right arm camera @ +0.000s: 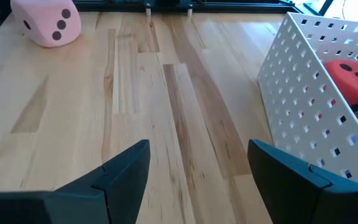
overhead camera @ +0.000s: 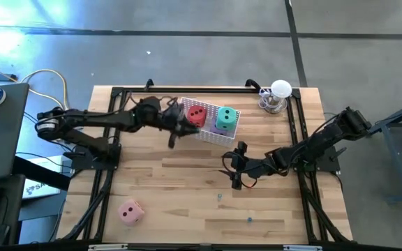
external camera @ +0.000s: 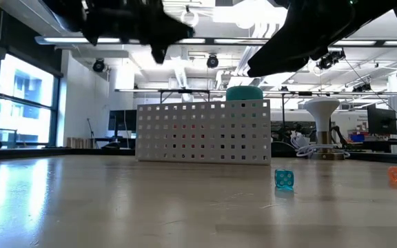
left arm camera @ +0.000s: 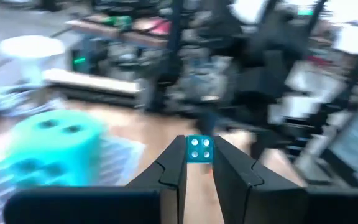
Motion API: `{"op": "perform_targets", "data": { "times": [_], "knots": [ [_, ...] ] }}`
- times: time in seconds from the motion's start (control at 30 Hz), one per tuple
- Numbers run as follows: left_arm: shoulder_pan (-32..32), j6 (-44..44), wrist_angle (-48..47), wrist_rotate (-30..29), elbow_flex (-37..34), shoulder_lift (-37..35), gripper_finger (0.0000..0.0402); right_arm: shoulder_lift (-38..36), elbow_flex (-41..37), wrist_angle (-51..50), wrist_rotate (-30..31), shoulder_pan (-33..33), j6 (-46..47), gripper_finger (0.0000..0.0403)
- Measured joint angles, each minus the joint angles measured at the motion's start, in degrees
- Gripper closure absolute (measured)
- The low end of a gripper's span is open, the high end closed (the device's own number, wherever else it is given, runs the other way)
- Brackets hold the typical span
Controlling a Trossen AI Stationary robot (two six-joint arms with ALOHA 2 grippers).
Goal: Pick & Place Dice
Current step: Put the small light blue die into the white bin, then put the big pink die into the white bin
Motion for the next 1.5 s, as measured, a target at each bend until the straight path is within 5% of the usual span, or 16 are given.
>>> {"op": "perform_targets", "data": {
  "times": [0.17,0.4,0.73,1.07,1.23,1.5],
  "knots": [
    [5.48,-1.09,-4.12,-6.69,0.0,1.76,0.0349,0.0,0.0,0.02,0.0,0.01,0.04,0.014],
    [8.5,-2.03,-5.06,-7.87,0.0,3.76,0.0348,0.0,0.0,0.0,0.02,0.01,0.24,0.014],
    [7.67,1.79,-5.39,-15.61,0.0,6.45,0.0348,0.0,0.0,-0.15,0.02,0.01,1.38,0.014],
    [4.89,4.47,-6.78,-17.37,0.0,7.22,0.0348,0.0,0.0,-0.46,-1.59,0.09,3.55,0.014],
    [4.2,5.91,-9.38,-25.76,0.0,7.2,0.0347,0.0,0.0,-0.46,-1.58,1.24,4.61,0.014],
    [3.03,6.17,-13.24,-27.46,0.0,7.2,0.0293,0.02,0.0,-0.44,-1.36,3.53,6.79,0.014]
  ]
}}
